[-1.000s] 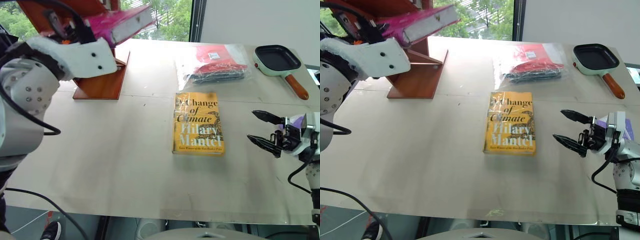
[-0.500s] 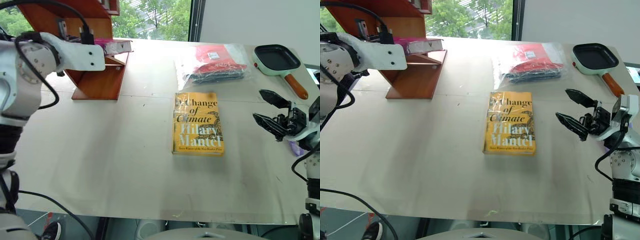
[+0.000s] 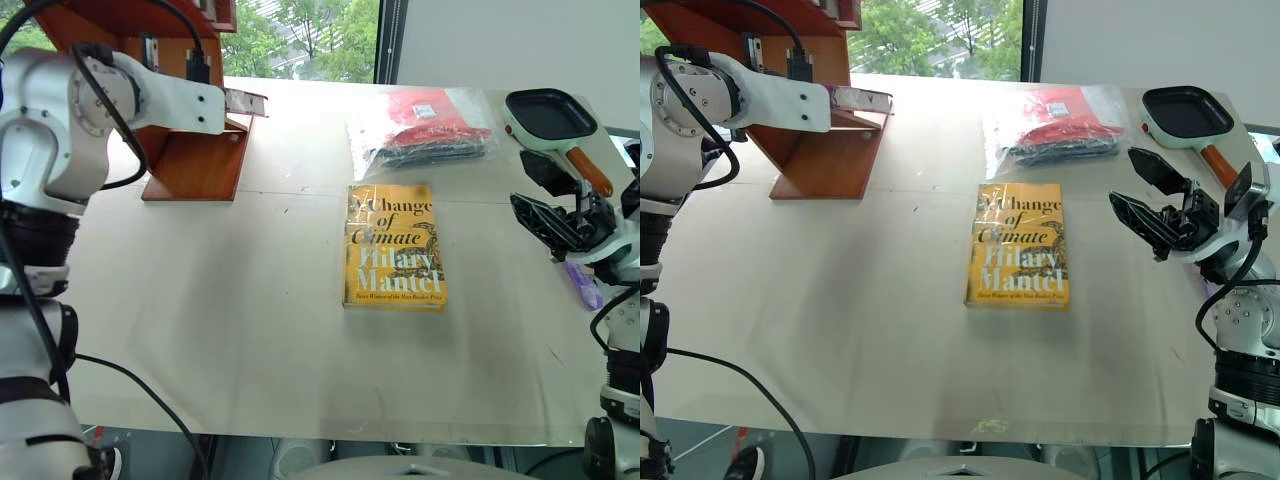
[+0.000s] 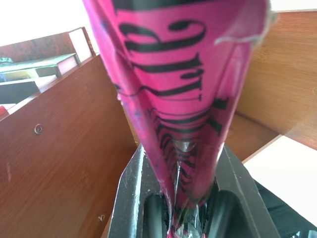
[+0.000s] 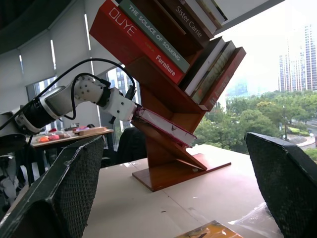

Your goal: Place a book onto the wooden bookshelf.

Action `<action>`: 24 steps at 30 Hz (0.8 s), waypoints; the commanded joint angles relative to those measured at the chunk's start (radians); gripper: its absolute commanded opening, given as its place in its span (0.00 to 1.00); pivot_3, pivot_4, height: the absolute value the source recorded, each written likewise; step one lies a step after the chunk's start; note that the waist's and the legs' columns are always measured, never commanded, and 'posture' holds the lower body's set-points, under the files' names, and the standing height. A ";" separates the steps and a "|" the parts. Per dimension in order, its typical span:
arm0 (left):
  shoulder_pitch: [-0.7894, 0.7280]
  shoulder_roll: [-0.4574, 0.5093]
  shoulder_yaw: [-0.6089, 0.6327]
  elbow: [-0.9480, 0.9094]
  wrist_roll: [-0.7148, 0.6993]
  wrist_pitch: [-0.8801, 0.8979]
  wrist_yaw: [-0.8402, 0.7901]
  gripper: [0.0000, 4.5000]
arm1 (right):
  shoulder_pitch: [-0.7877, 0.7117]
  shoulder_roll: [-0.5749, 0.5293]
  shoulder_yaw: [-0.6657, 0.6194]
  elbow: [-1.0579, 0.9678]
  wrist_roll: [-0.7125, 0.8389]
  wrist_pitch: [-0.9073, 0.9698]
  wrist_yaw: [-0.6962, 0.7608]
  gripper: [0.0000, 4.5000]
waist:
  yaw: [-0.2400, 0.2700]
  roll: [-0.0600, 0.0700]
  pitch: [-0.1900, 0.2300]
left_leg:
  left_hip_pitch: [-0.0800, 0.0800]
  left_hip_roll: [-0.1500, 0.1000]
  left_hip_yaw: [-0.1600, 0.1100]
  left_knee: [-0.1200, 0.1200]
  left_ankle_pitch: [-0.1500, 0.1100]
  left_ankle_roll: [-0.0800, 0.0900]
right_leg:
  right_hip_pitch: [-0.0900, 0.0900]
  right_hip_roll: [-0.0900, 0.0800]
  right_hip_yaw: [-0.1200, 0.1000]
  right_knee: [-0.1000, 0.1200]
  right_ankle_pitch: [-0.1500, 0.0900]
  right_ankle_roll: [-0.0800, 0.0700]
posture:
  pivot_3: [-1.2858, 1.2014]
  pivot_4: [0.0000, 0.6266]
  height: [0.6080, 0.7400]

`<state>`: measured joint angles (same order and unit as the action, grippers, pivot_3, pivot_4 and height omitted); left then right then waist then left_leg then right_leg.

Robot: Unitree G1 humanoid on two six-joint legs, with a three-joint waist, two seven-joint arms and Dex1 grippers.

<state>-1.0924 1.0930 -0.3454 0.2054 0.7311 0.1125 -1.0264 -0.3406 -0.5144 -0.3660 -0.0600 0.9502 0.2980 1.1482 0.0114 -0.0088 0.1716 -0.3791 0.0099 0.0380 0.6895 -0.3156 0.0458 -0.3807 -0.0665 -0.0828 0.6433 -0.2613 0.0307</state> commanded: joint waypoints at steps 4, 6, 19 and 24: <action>-0.017 0.013 0.019 0.044 0.055 0.051 -0.048 0.04 | 0.006 0.001 -0.003 -0.048 -0.019 -0.014 -0.012 1.00 | -0.005 0.000 0.000 | 0.000 0.000 0.001 0.000 0.000 0.000 | -0.001 0.000 0.000 0.000 0.000 0.000 | 0.52 0.24 1.00; -0.016 0.007 0.024 0.048 0.052 0.068 -0.068 0.04 | 0.010 0.006 -0.002 -0.058 -0.021 -0.013 -0.020 1.00 | -0.009 0.000 0.000 | 0.000 0.000 0.001 0.000 0.000 0.000 | -0.001 0.000 0.001 0.000 0.000 0.000 | 0.52 0.24 1.00; -0.075 -0.071 0.072 0.093 0.037 0.104 0.003 0.75 | 0.066 0.003 -0.021 -0.080 -0.027 -0.020 -0.007 1.00 | -0.016 -0.001 0.000 | 0.000 0.000 0.000 0.000 0.000 0.001 | -0.002 -0.003 0.002 0.002 0.000 0.000 | 0.52 0.24 1.00; -0.022 -0.043 0.144 -0.033 -0.018 0.166 -0.041 0.99 | 0.079 -0.001 -0.032 -0.072 -0.026 -0.027 0.003 1.00 | -0.005 -0.001 0.000 | -0.002 0.000 -0.001 0.001 0.000 0.001 | -0.002 -0.004 0.002 0.002 0.000 0.000 | 0.52 0.24 1.00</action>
<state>-1.1169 1.0146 -0.2740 0.2591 0.7412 0.2395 -1.0465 -0.2660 -0.5044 -0.3645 -0.1091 0.9112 0.2904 1.1411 0.0060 -0.0099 0.1711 -0.3814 0.0099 0.0365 0.6909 -0.3156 0.0467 -0.3823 -0.0703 -0.0813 0.6453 -0.2611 0.0306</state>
